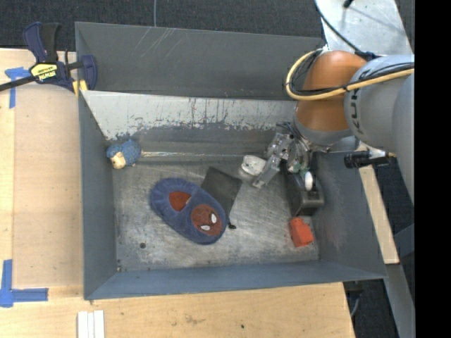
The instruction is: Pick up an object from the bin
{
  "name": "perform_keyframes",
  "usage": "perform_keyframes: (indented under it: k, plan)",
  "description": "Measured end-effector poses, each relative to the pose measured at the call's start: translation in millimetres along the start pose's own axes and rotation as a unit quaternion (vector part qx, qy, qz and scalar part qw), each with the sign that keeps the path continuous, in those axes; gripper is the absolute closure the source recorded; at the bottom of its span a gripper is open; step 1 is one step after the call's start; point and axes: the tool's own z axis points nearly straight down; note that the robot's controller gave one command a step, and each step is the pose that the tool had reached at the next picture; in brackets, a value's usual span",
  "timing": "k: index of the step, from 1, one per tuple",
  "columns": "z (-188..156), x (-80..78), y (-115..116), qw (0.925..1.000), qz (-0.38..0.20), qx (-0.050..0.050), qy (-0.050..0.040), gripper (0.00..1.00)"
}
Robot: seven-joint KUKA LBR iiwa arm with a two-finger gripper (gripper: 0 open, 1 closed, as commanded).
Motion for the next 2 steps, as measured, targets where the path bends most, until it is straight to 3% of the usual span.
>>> perform_keyframes:
  k: [1, 2]
  plan:
    - [-17.2, -2.2, -0.2, 1.0, 0.0, 0.0, 0.0074, 1.0]
    - [-34.5, -4.2, 0.2, 1.0, -0.001, 0.0, 0.0074, 1.0]
